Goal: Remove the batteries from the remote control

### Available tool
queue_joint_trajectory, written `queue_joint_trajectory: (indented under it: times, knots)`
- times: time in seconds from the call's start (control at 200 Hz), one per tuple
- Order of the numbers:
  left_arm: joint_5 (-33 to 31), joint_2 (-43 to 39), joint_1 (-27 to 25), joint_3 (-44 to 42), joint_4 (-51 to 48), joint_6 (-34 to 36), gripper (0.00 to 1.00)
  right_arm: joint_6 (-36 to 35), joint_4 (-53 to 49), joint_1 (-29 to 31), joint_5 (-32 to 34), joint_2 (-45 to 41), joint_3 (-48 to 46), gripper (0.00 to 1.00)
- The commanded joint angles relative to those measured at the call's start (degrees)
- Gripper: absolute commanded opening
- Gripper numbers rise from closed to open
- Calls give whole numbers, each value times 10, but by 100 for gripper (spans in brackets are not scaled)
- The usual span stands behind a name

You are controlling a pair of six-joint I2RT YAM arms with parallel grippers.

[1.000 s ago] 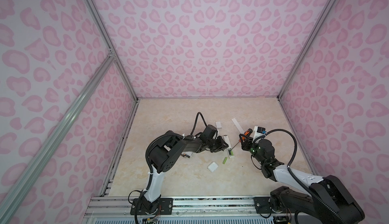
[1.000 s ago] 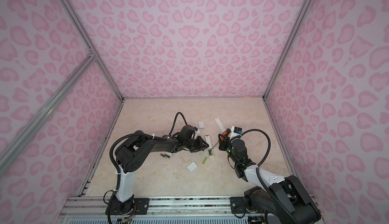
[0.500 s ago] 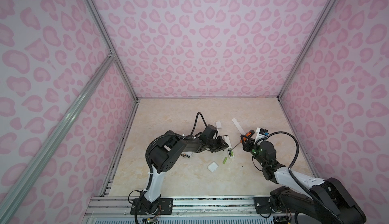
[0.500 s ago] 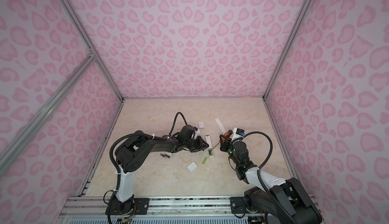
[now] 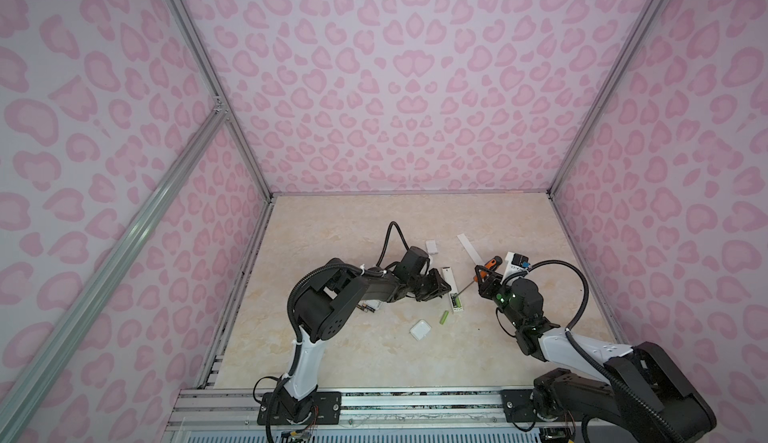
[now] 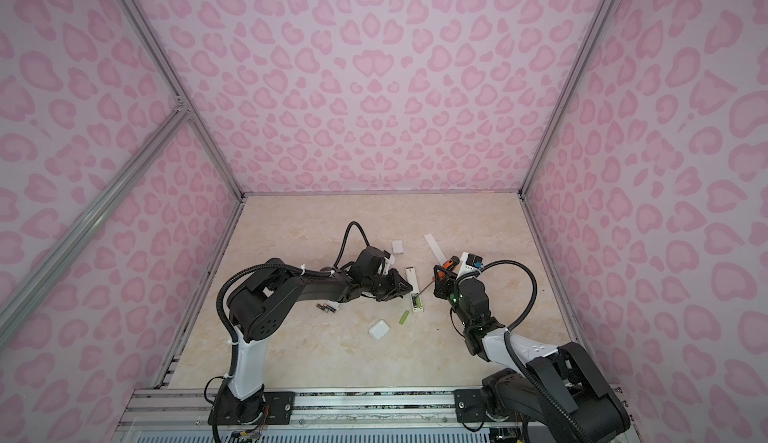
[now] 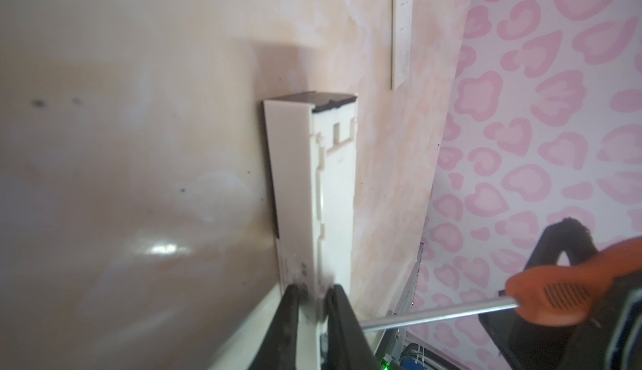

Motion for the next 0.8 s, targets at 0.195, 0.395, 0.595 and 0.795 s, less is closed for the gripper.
queue_joint_trajectory:
  times: [0.195,0.395,0.595,0.795]
  knots:
    - [-6,0,1,-6,5,7,19,15,53,0,-3,23,2,0]
    - [-5,-2,2,-2,2,10,19,12,58,-1,-4,21,-5,0]
    - [-6,-4,5,-3,0,12,19,13,51,0,12,1,-14,0]
    - [-6,-6,7,-3,-1,15,19,8,31,-1,10,-17,-10,0]
